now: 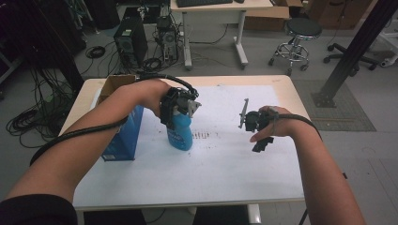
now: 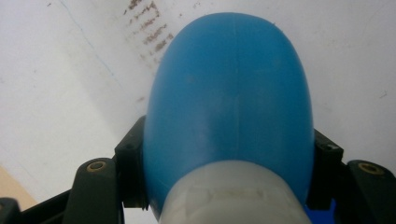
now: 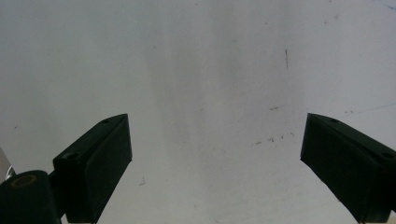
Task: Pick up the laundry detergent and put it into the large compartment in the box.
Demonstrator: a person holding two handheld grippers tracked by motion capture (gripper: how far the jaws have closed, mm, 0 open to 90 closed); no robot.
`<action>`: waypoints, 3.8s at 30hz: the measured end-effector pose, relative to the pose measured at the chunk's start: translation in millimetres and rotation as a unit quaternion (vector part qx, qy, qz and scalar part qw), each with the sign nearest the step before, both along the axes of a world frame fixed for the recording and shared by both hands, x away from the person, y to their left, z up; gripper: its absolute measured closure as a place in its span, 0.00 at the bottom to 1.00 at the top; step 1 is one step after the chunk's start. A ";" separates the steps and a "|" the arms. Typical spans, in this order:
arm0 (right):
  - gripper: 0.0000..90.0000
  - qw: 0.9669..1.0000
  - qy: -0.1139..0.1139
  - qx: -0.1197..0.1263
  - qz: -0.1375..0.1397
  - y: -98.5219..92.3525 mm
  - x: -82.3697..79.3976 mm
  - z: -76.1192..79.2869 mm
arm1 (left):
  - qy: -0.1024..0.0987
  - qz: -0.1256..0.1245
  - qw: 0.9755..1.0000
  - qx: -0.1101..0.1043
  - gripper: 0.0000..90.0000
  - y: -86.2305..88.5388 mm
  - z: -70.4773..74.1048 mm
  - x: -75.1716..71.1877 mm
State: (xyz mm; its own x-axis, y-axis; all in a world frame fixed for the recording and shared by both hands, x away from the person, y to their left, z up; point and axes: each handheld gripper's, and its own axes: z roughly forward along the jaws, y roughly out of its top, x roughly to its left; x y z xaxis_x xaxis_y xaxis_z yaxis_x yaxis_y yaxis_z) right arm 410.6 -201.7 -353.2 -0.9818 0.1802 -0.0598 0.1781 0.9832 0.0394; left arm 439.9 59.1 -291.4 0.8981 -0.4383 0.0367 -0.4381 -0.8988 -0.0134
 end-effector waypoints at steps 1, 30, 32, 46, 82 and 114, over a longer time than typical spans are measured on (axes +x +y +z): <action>0.10 1.000 0.000 -0.001 0.000 0.1 0.1 -0.1 | -0.001 0.000 1.000 -0.001 0.40 0.1 0.1 0.2; 0.10 1.000 0.004 -0.003 0.003 1.8 0.6 -2.0 | -0.009 0.005 1.000 0.019 0.42 -2.6 5.1 -2.9; 0.10 1.000 0.003 -0.004 0.003 1.9 0.6 -1.8 | -0.010 0.005 1.000 0.020 0.42 -2.6 6.4 -3.1; 0.10 1.000 0.002 -0.001 0.007 5.3 0.6 -1.3 | -0.014 0.038 0.999 0.017 0.42 -1.2 42.8 -9.9; 0.10 1.000 -0.008 0.006 0.011 10.0 1.9 3.8 | -0.019 0.288 0.956 0.041 0.42 23.3 144.6 -7.7; 0.11 0.999 -0.018 0.005 0.029 17.0 -1.2 10.9 | 0.000 0.550 0.835 -0.015 0.42 50.8 215.8 -9.4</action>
